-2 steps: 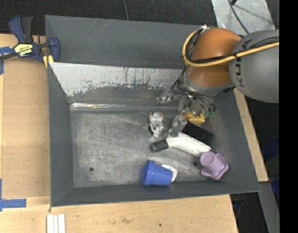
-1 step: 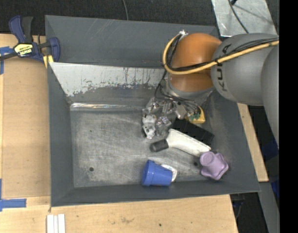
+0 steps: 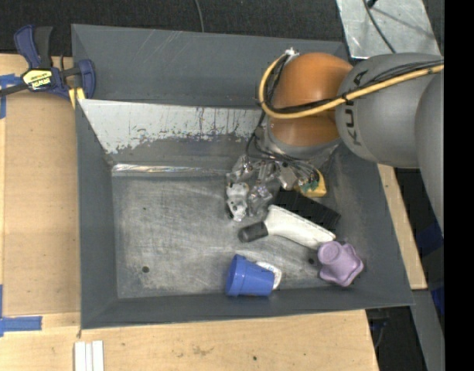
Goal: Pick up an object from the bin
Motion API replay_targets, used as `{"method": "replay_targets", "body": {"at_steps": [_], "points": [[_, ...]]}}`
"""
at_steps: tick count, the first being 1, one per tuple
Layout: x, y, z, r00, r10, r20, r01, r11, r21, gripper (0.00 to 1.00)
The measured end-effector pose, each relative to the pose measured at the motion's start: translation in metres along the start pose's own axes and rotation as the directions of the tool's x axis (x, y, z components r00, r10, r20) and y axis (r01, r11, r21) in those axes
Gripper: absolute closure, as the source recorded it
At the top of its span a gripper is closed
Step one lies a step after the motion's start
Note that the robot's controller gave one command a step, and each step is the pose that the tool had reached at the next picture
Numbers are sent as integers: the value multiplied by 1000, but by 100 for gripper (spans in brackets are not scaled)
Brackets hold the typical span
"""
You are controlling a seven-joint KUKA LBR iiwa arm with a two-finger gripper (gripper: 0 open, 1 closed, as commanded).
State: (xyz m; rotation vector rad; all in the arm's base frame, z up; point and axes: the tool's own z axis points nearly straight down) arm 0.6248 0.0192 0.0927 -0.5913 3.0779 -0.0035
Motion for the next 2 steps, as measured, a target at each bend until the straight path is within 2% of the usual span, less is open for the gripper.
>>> {"method": "replay_targets", "body": {"at_steps": [1,2], "points": [[10,3,-123,1000,31,-3,-31,1000,-2,100],[10,3,-123,1000,31,-3,-31,1000,-2,100]]}}
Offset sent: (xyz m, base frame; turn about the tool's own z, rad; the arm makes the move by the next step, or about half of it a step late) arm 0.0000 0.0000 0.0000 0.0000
